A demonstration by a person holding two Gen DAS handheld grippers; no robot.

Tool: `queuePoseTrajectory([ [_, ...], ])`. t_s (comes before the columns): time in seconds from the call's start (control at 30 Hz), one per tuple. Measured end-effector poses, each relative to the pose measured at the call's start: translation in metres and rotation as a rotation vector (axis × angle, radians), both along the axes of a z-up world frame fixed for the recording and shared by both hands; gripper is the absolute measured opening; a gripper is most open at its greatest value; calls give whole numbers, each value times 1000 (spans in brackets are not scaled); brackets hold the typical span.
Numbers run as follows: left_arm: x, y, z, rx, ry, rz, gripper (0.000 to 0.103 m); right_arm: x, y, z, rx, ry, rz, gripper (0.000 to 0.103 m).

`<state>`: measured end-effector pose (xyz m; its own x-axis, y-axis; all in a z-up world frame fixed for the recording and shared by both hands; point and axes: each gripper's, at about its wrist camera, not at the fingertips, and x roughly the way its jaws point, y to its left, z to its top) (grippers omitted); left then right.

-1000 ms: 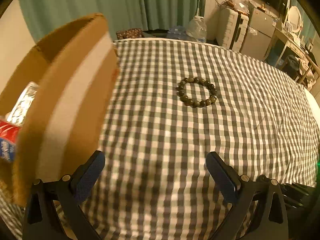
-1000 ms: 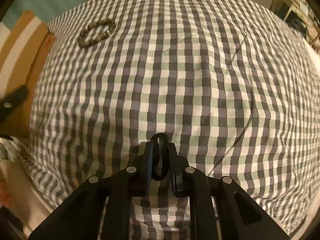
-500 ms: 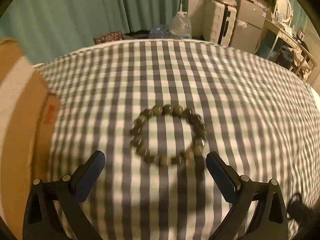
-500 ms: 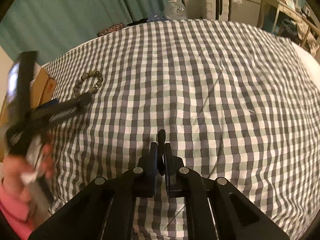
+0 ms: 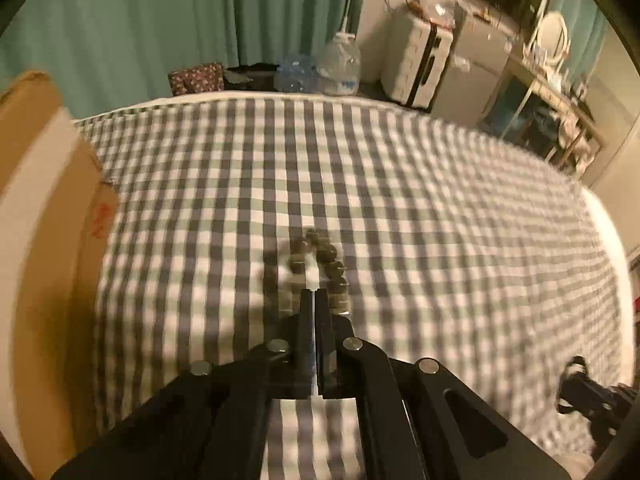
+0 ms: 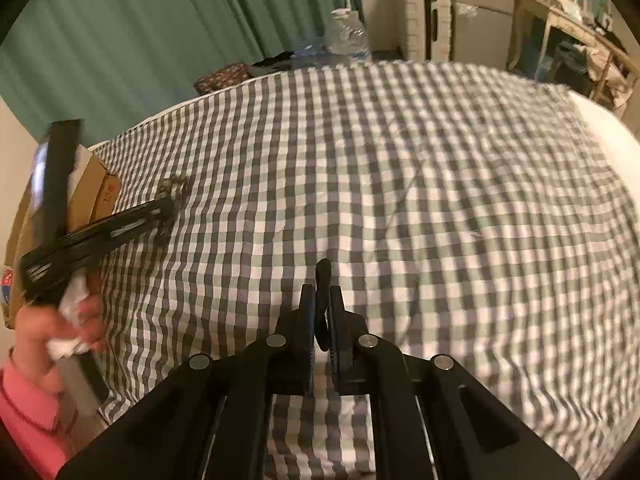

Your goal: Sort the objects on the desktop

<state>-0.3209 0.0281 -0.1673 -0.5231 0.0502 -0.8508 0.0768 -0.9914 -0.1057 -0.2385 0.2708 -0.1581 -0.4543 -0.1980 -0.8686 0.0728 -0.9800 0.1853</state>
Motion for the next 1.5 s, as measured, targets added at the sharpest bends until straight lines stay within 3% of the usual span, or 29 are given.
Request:
queuePoseTrajectory([
  [0.27,48,2,92,22,169,-69,0,30,-13,58,-9,97,20,6],
  [0.33,58,-2,107,44,187,-87,0,41,-17,74,-6,123,27,6],
  [0.43,62,-1,110,13,178,-95,3,50,-26,89,-9,154,31,6],
  [0.47,62,-3,108,4,171,-87,12,52,-31,93,-4,162,32,6],
  [0.53,60,-6,98,16,154,-71,45,53,-36,95,6,168,44,6],
  [0.57,59,-8,91,25,143,-55,73,55,-39,95,8,167,48,6],
  [0.6,59,-9,84,31,136,-42,85,55,-40,94,10,167,51,6],
  [0.73,47,-4,40,61,82,-53,92,45,-39,75,1,140,54,6],
  [1.0,-21,28,-59,-135,-56,-77,93,8,-13,23,-11,51,46,6],
  [1.07,-30,19,-63,-65,-16,-52,95,-3,-6,11,-10,29,43,6],
  [1.13,-31,15,-62,-49,-13,-51,79,-11,-1,1,-15,10,39,6],
  [1.17,-29,14,-57,-57,6,-57,42,-15,1,-4,-19,0,36,6],
  [1.2,-28,12,-53,-53,13,-60,23,-17,2,-7,-20,-9,32,6],
  [1.37,-17,-2,-34,46,-6,-40,22,-21,-4,-8,-10,-15,33,6],
  [1.4,-7,-7,-28,54,2,-38,14,-19,-6,-4,-5,-7,35,6],
  [1.43,0,-9,-19,58,19,-37,0,-18,-9,-1,1,0,35,6],
  [1.5,12,-8,7,100,56,-54,0,-13,-15,11,11,22,37,6],
])
